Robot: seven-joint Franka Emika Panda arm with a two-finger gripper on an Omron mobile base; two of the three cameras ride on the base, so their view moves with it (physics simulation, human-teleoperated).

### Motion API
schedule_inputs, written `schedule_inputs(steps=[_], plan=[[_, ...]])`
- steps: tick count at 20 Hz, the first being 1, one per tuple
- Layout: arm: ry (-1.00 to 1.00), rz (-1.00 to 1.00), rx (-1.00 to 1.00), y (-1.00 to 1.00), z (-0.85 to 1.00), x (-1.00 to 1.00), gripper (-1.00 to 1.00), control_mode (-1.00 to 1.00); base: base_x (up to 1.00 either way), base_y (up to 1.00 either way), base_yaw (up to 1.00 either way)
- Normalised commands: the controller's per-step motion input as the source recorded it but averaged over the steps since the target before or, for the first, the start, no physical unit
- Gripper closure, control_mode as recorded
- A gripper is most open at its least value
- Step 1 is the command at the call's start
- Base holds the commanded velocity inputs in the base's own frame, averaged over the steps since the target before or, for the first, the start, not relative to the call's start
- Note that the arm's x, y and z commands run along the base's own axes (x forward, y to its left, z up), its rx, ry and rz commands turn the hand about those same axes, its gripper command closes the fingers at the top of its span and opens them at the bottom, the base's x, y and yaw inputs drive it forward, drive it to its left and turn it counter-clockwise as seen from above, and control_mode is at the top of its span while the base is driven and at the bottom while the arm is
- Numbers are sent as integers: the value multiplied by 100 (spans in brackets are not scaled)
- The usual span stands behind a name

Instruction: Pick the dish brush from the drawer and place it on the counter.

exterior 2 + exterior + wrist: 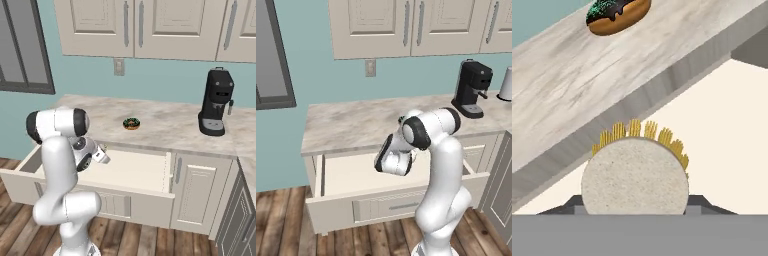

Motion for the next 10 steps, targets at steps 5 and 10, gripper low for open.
schedule_inputs(steps=[5, 10], plan=[[-13, -49, 42, 0, 100, 32, 100, -100, 0, 0, 0], [-17, -34, 38, 0, 100, 80, 100, -100, 0, 0, 0]])
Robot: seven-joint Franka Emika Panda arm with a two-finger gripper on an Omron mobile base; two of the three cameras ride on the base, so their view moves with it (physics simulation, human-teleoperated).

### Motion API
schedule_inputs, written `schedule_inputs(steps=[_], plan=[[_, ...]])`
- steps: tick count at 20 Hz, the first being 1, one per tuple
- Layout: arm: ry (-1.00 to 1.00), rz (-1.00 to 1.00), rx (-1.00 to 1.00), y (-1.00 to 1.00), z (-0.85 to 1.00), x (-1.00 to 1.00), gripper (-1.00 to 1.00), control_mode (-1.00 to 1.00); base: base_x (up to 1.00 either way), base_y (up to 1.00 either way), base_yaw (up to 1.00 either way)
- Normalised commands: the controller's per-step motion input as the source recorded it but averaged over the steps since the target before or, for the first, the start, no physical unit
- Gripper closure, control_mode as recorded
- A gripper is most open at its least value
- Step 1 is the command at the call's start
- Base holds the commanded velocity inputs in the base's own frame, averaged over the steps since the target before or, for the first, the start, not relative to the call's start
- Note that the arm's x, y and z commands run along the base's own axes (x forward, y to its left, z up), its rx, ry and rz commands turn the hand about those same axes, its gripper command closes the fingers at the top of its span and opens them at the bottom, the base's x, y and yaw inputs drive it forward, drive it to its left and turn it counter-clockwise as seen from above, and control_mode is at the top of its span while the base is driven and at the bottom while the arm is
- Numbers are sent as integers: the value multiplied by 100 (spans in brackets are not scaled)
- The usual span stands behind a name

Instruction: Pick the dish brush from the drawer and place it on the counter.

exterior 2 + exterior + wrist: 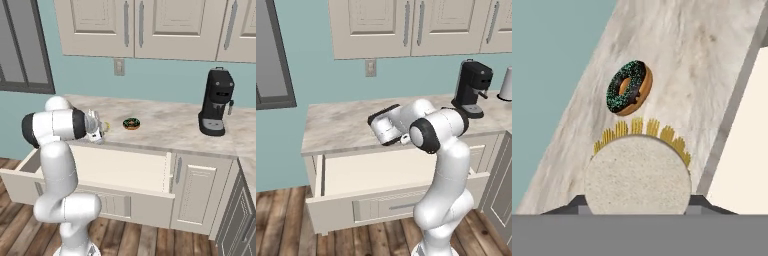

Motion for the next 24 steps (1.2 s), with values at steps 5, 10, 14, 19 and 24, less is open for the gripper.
schedule_inputs(steps=[5, 10, 14, 19, 24], plan=[[4, -5, 31, -3, 91, 97, 100, -100, 0, 0, 0], [17, 5, 10, -5, -10, 96, 100, -100, 0, 0, 0], [11, 8, 0, 0, -42, 90, 100, -100, 0, 0, 0], [12, 6, 4, 0, 1, 100, 100, -100, 0, 0, 0], [24, 4, 2, 0, -1, 90, 100, -100, 0, 0, 0]])
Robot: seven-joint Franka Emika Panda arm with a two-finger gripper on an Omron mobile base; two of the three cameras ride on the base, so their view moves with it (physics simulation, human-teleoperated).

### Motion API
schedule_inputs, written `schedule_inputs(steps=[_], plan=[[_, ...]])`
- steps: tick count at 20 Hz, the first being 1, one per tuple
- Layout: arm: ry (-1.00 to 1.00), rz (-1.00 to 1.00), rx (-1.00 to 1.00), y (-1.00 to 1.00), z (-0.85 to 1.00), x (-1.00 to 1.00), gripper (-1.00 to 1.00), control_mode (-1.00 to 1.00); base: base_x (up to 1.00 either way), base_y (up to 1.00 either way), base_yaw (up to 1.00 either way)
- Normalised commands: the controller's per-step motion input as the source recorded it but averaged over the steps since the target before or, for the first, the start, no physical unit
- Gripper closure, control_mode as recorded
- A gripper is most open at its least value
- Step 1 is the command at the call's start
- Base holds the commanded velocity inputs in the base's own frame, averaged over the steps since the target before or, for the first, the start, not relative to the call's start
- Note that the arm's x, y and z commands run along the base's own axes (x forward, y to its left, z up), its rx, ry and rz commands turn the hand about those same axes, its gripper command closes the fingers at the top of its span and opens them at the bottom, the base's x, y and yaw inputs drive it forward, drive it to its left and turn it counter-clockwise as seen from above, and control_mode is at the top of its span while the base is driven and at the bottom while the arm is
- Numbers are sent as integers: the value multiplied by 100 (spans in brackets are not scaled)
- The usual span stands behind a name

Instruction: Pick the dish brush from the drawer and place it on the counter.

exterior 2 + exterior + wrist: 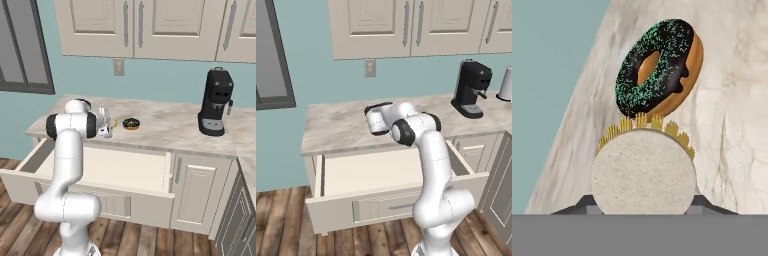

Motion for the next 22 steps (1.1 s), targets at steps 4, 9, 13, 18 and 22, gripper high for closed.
schedule_inputs(steps=[4, 9, 13, 18, 22], plan=[[22, 6, 0, 0, -1, 53, -100, -100, 0, 0, 0], [3, 23, 7, -6, 48, 1, -100, -100, 0, 0, 0], [0, 30, 12, -6, 96, -1, -100, -100, 0, 0, 0], [0, 29, 12, 0, 100, -1, -100, -100, 0, 0, 0], [-4, 35, 5, 0, 100, -38, -100, -100, 0, 0, 0]])
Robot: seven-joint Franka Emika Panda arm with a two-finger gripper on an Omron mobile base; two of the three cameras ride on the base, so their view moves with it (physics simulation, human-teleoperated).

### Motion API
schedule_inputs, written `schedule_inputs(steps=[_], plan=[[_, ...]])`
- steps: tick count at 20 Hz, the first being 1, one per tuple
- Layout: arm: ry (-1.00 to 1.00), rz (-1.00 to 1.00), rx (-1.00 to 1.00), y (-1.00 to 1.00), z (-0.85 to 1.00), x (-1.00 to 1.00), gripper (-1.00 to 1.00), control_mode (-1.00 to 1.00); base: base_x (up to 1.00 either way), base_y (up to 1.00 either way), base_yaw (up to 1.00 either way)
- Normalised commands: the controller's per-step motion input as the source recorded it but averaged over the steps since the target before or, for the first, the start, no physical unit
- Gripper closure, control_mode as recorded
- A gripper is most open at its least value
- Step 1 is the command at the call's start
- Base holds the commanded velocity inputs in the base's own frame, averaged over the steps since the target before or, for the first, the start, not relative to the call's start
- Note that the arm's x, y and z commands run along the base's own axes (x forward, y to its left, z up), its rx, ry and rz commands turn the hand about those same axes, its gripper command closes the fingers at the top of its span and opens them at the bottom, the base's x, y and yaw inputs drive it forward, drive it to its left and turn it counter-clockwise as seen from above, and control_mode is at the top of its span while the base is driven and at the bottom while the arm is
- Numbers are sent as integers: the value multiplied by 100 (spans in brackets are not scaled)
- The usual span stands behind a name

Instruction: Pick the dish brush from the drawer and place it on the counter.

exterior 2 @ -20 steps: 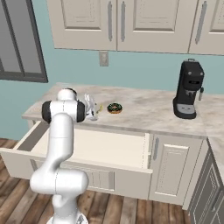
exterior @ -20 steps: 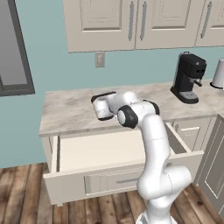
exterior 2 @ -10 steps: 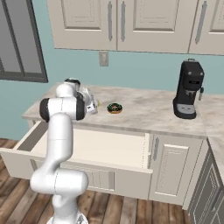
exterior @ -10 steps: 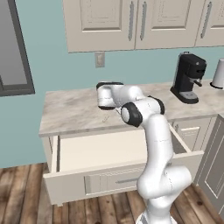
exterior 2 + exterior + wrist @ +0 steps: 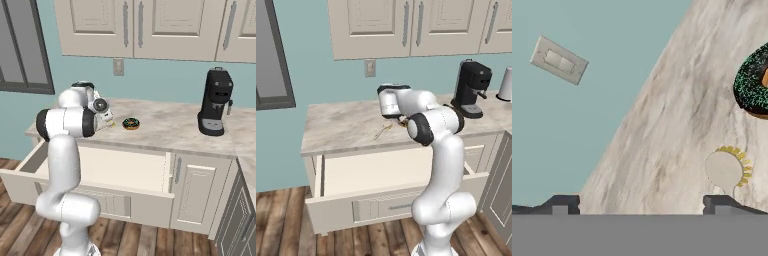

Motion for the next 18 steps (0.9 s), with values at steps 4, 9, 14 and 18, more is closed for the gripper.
schedule_inputs(steps=[4, 9, 14, 18], plan=[[-11, 32, 0, 2, 100, -90, -100, -100, 0, 0, 0], [-4, 22, 0, 0, 84, -100, -100, -100, 0, 0, 0], [6, 21, 0, 0, 22, -100, -100, -100, 0, 0, 0], [17, 21, 0, 0, -17, -100, -100, -100, 0, 0, 0]])
